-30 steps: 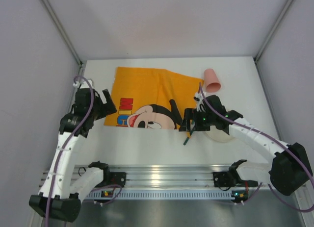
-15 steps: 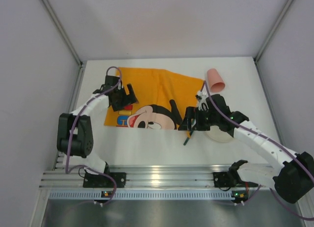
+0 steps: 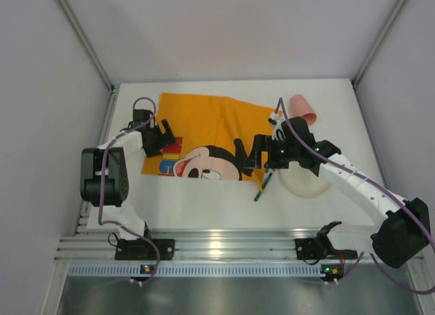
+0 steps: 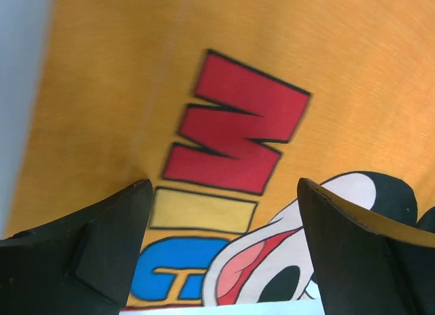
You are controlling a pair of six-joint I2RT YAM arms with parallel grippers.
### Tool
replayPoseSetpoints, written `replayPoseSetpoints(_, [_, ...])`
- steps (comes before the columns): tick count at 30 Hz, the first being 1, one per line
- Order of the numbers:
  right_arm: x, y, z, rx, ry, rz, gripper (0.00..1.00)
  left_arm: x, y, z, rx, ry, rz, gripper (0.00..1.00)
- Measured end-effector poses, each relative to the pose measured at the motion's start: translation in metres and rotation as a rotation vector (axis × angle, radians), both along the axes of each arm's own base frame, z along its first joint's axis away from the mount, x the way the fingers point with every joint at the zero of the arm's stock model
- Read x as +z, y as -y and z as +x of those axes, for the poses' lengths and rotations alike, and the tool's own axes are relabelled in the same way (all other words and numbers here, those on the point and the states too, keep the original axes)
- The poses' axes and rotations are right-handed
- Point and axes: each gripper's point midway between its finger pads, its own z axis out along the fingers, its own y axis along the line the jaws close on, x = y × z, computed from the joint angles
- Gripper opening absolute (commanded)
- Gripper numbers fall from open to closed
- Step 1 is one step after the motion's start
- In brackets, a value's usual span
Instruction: Set the dinner table for one person
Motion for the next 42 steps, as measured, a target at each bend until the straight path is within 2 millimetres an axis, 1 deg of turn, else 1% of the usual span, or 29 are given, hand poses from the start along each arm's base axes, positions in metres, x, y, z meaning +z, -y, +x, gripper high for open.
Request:
replayPoseSetpoints(1, [-0.003,0.001,0.002,-0.003,-0.010,-0.008,1.00,-0.001,-0.016,-0.006,0.040,-0.006,0.002,0.94])
replayPoseSetpoints(4, [-0.013,0.003,0.010,-0.018,-0.038,-0.039,1.00,-0.002,-0.057,-0.027,0.140,-0.022,0.020,0.94])
replayPoseSetpoints(6, [-0.016,0.004,0.018,-0.024,-0.049,-0.051,1.00,-0.004,-0.077,-0.043,0.189,-0.043,0.049,0.94])
replayPoseSetpoints(10, [-0.015,0.001,0.037,-0.033,-0.048,-0.065,1.00,-0.006,-0.090,-0.066,0.222,-0.103,0.104,0.94])
replayPoseSetpoints(12, [-0.013,-0.001,0.048,-0.039,-0.043,-0.067,1.00,-0.005,-0.094,-0.074,0.235,-0.120,0.121,0.94])
replayPoseSetpoints(16, [-0.013,0.000,0.071,-0.065,-0.043,-0.073,1.00,0.000,-0.112,-0.095,0.285,-0.152,0.194,0.95])
replayPoseSetpoints(20, [-0.023,-0.004,0.096,-0.084,-0.061,-0.091,1.00,0.007,-0.135,-0.111,0.351,-0.174,0.258,0.95])
replayPoseSetpoints(22, [-0.031,-0.010,0.111,-0.083,-0.080,-0.100,1.00,0.008,-0.144,-0.119,0.390,-0.192,0.261,0.95])
replayPoseSetpoints(24, [-0.045,-0.021,0.132,-0.080,-0.102,-0.107,0.98,0.010,-0.146,-0.121,0.411,-0.190,0.241,0.94])
replayPoseSetpoints(25, [-0.053,-0.026,0.143,-0.080,-0.116,-0.112,0.95,0.013,-0.145,-0.121,0.414,-0.182,0.228,0.94])
replayPoseSetpoints(26, [-0.063,-0.030,0.153,-0.081,-0.124,-0.116,0.75,0.017,-0.141,-0.119,0.412,-0.166,0.209,0.94])
replayPoseSetpoints(28, [-0.081,-0.035,0.171,-0.089,-0.146,-0.133,0.46,0.030,-0.134,-0.115,0.398,-0.118,0.176,0.94])
replayPoseSetpoints(29, [-0.092,-0.034,0.179,-0.098,-0.160,-0.142,0.18,0.038,-0.131,-0.114,0.388,-0.094,0.165,0.94])
replayPoseSetpoints(30, [-0.101,-0.032,0.186,-0.112,-0.174,-0.154,0.07,0.047,-0.129,-0.111,0.381,-0.071,0.155,0.94])
replayPoseSetpoints(31, [-0.111,-0.027,0.194,-0.135,-0.191,-0.168,0.00,0.055,-0.128,-0.108,0.375,-0.050,0.150,0.94])
replayPoseSetpoints(34, [-0.131,-0.007,0.212,-0.205,-0.228,-0.215,0.00,0.081,-0.128,-0.099,0.358,0.020,0.149,0.93])
replayPoseSetpoints(36, [-0.142,0.008,0.228,-0.249,-0.243,-0.253,0.00,0.095,-0.127,-0.096,0.351,0.060,0.146,0.93])
replayPoseSetpoints(37, [-0.145,0.012,0.234,-0.261,-0.253,-0.259,0.00,0.099,-0.125,-0.096,0.346,0.074,0.140,0.93])
replayPoseSetpoints(40, [-0.142,0.021,0.258,-0.292,-0.224,-0.302,0.00,0.102,-0.121,-0.097,0.334,0.086,0.123,0.93])
replayPoseSetpoints(42, [-0.143,0.020,0.272,-0.297,-0.197,-0.322,0.00,0.097,-0.118,-0.099,0.326,0.080,0.112,0.93])
